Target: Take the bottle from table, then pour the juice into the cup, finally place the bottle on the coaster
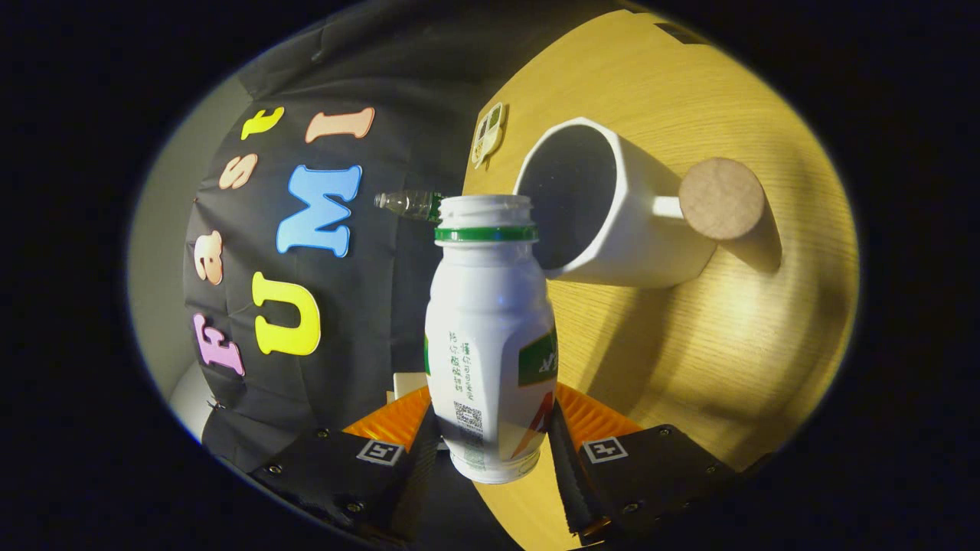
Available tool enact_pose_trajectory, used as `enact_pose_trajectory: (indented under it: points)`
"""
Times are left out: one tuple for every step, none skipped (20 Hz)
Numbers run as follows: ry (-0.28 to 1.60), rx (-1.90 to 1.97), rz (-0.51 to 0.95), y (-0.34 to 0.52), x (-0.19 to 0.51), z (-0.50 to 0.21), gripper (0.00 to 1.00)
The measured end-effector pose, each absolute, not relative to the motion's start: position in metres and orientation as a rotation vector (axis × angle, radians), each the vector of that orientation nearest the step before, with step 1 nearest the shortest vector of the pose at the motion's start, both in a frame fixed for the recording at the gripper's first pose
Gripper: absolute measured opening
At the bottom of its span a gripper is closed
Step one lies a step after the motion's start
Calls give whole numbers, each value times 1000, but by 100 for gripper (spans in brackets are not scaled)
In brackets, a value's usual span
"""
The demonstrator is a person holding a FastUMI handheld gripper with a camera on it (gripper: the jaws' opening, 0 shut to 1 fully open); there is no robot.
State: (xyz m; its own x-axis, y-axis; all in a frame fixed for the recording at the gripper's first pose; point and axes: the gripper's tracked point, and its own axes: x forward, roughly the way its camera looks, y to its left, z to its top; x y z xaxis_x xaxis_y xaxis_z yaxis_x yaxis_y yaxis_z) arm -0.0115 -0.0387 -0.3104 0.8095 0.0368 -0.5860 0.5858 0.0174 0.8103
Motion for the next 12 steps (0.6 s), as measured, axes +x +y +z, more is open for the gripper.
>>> enact_pose_trajectory:
  points:
    - [525,1526,-459,-38,-10,-309,70]
    - [524,1538,-465,-38,-10,-308,70]
    - [520,1554,-470,-38,-9,-306,70]
    - [517,1574,-477,-39,-8,-304,70]
    - [514,1587,-485,-40,-7,-303,70]
    - [516,1599,-490,-40,-7,-302,70]
    - [517,1612,-495,-39,-7,-302,70]
    - [517,1626,-500,-41,-7,-301,70]
    - [520,1635,-502,-40,-8,-300,70]
    - [515,1647,-507,-41,-7,-299,70]
    - [514,1656,-511,-42,-6,-298,70]
    - [516,1665,-513,-43,-6,-297,70]
